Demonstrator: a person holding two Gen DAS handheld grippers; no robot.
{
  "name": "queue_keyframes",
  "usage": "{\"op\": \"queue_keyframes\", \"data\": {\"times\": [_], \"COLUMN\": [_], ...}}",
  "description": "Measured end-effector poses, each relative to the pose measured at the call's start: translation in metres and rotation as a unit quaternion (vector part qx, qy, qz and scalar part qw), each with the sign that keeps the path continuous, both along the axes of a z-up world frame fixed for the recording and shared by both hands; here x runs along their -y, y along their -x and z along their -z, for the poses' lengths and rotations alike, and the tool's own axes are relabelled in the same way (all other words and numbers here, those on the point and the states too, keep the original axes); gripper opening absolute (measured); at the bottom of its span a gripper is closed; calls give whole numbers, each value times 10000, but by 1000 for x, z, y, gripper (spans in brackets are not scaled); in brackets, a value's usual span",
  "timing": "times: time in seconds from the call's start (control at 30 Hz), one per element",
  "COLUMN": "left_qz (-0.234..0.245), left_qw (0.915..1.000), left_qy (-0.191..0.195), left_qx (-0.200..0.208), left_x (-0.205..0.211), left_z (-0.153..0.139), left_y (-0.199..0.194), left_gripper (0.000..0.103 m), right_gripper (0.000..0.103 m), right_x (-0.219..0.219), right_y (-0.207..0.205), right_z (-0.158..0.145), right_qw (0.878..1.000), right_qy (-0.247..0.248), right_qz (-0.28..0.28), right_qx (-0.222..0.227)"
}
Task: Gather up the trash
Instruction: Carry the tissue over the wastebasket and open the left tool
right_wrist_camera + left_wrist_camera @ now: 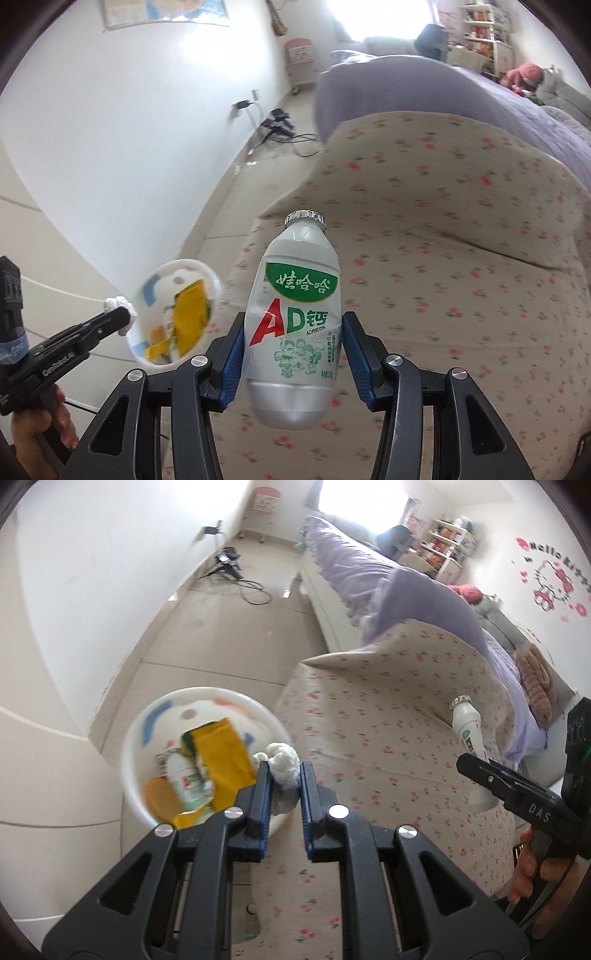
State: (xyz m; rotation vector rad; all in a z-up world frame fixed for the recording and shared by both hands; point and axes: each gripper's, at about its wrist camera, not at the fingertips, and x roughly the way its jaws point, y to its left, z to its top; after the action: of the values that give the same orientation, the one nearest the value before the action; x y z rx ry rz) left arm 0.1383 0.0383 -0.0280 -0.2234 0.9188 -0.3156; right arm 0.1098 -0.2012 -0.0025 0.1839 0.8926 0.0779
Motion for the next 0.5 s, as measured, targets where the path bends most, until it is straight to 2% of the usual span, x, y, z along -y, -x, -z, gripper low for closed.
{"op": "queue_keyframes", "data": {"times": [0.2, 0.23, 0.3, 0.33, 0.37, 0.43, 0.47, 0.5], "left_qz": [-300, -379, -585, -672, -796, -982, -1070, -1123], "left_qw": [9995, 9992, 9980, 9973, 9962, 9943, 9927, 9912], "left_qy": [-74, -67, -164, -200, -206, -268, -402, -547], "left_qx": [-93, -96, -174, -230, -282, -330, -383, -431], "left_x": [-25, -30, -39, -42, -46, -52, -54, -56], "left_z": [13, 15, 16, 16, 14, 8, 6, 5], "left_y": [-5, -6, -6, -6, -5, -3, -2, -2], "left_gripper": [16, 22, 45, 62, 72, 82, 89, 91], "right_gripper": [51, 51, 51, 51, 51, 51, 51, 51], "right_x": [-38, -44, -56, -64, -69, -81, -85, -92], "right_y": [-17, -21, -26, -29, -32, -38, -40, -44], "right_z": [10, 12, 15, 17, 19, 22, 23, 25], "right_qw": [9983, 9977, 9971, 9968, 9965, 9960, 9957, 9955], "right_qy": [-310, -360, -368, -352, -341, -327, -322, -303], "right_qz": [-491, -566, -671, -723, -759, -833, -864, -899], "right_qx": [12, 12, 18, 18, 15, 2, -4, -20]}}
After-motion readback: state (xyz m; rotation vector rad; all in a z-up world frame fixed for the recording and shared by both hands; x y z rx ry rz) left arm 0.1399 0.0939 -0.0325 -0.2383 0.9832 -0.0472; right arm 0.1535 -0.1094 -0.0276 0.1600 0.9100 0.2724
